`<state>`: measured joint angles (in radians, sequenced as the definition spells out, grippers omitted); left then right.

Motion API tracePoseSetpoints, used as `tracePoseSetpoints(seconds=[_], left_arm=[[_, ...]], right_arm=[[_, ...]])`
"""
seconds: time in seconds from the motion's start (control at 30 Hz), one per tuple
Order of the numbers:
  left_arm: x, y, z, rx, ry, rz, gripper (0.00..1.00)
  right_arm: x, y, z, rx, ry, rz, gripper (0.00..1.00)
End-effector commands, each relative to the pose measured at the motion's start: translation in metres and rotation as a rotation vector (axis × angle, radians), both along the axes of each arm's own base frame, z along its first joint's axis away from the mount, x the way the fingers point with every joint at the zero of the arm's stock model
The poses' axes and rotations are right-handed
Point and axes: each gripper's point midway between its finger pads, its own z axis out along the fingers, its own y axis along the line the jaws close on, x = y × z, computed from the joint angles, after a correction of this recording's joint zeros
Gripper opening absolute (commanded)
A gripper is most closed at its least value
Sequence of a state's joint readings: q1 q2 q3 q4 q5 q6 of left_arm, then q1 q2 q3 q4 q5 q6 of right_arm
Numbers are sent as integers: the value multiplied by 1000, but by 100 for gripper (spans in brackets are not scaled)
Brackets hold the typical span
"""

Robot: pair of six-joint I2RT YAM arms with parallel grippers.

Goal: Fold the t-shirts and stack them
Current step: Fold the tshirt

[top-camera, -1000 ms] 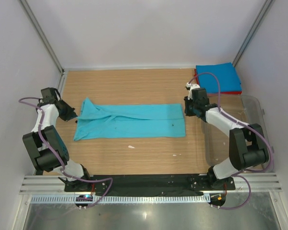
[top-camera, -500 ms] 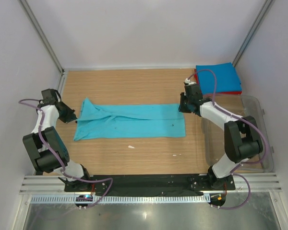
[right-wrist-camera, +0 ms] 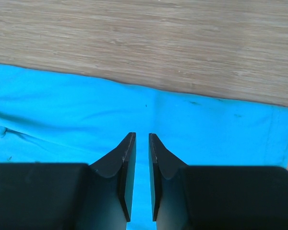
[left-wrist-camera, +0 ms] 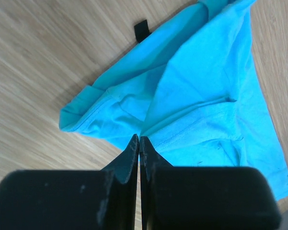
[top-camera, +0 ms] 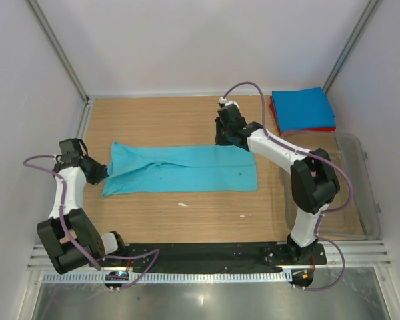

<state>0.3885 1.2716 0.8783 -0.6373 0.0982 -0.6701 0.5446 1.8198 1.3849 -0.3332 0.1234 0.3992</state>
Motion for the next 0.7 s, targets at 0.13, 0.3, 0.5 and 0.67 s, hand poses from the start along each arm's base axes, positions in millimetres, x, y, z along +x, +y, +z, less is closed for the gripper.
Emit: tracePoseSetpoints(seconds=[0.13, 0.3, 0.5, 0.67], left_arm=[[-33, -10, -4, -15, 9, 110, 0], [-57, 1, -13, 58, 64, 184, 2], [-45, 11, 6, 84, 104, 156, 28], [8, 10, 38, 60, -66, 42, 39]], right_arm=[[9, 3, 12, -25, -36, -23, 22], [5, 11, 19, -42, -51, 19, 23], [-8, 55, 33, 12, -58, 161, 27], [-15, 116, 52, 99, -97, 279, 33]])
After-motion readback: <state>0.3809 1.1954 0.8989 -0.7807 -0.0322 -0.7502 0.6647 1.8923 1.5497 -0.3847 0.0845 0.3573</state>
